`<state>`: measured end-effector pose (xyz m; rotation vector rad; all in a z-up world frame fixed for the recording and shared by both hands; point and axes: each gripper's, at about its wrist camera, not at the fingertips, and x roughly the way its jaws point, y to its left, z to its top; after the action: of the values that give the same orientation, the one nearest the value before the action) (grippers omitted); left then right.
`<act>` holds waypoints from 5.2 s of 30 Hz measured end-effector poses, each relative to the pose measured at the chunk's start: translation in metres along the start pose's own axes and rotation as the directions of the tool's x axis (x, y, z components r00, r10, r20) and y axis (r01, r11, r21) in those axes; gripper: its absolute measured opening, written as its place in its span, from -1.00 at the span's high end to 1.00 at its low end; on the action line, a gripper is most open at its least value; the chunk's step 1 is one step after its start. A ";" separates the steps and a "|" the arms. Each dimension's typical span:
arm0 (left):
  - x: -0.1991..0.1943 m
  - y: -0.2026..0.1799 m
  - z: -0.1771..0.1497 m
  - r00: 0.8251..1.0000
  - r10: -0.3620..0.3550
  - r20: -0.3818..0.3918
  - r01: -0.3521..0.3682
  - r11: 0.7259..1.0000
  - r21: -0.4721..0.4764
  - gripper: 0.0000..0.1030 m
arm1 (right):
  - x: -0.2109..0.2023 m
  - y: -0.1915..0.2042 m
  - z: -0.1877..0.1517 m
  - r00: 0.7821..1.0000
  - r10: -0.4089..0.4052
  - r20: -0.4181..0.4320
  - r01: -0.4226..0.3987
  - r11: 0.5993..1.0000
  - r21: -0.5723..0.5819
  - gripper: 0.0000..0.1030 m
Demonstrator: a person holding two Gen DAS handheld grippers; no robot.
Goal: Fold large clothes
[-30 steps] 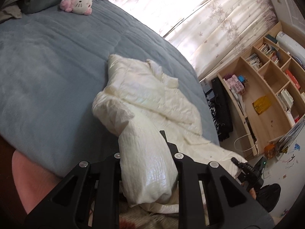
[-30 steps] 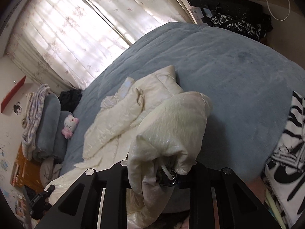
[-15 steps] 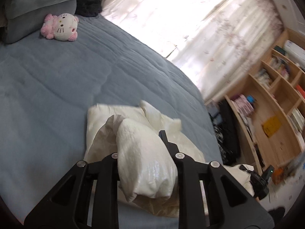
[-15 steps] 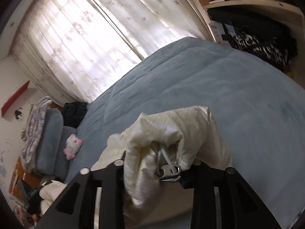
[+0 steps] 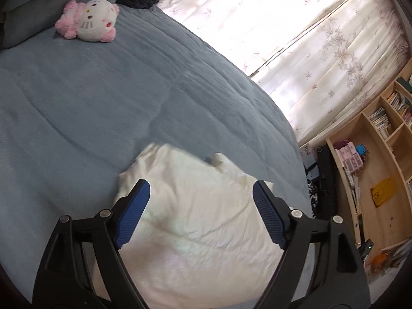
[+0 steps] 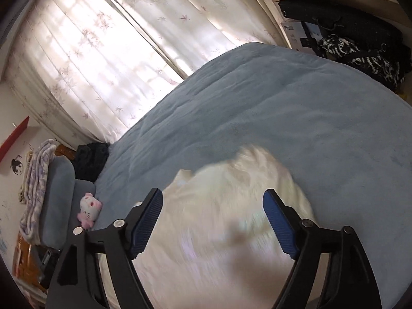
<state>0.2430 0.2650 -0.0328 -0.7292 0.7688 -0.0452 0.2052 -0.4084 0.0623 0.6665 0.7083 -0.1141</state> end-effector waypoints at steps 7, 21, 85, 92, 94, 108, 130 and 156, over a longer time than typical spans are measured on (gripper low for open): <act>-0.005 0.019 -0.021 0.996 0.066 -0.062 -0.062 0.996 0.058 -0.55 | -0.029 -0.025 -0.024 1.000 -0.016 -0.015 0.016 1.000 0.003 -0.59; -0.116 0.016 -0.107 0.991 0.131 -0.041 -0.099 0.890 0.445 -0.55 | -0.135 -0.005 -0.124 1.000 -0.031 -0.005 0.030 0.990 -0.138 -0.59; 0.126 -0.035 -0.048 0.892 0.414 0.183 -0.452 0.790 0.414 0.71 | 0.154 -0.061 0.000 0.979 -0.193 0.065 0.202 0.958 -0.204 0.71; 0.178 -0.017 -0.072 0.788 0.570 0.231 -0.609 0.672 0.421 0.70 | 0.228 -0.092 -0.009 0.957 -0.288 0.026 0.289 0.949 -0.125 0.56; 0.183 -0.009 -0.075 0.787 0.574 0.227 -0.614 0.688 0.388 0.69 | 0.241 -0.098 -0.013 0.960 -0.279 0.030 0.280 0.955 -0.101 0.53; 0.193 0.024 -0.079 0.816 0.537 0.212 -0.578 0.759 0.301 0.65 | 0.260 -0.131 -0.043 0.968 -0.245 0.061 0.247 0.968 -0.034 0.29; 0.128 -0.031 -0.035 0.886 0.426 0.186 -0.465 0.806 0.367 0.30 | 0.211 -0.037 -0.002 0.957 -0.289 0.014 0.286 0.940 -0.187 -0.36; 0.247 -0.090 -0.117 0.957 0.264 0.120 -0.290 0.855 0.430 -0.34 | 0.361 0.068 -0.117 0.991 -0.126 0.038 0.131 0.905 -0.404 -0.41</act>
<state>0.3674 0.0565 -0.1878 -0.1769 0.7675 0.0613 0.4355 -0.2409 -0.1974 0.2190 0.7377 -0.0880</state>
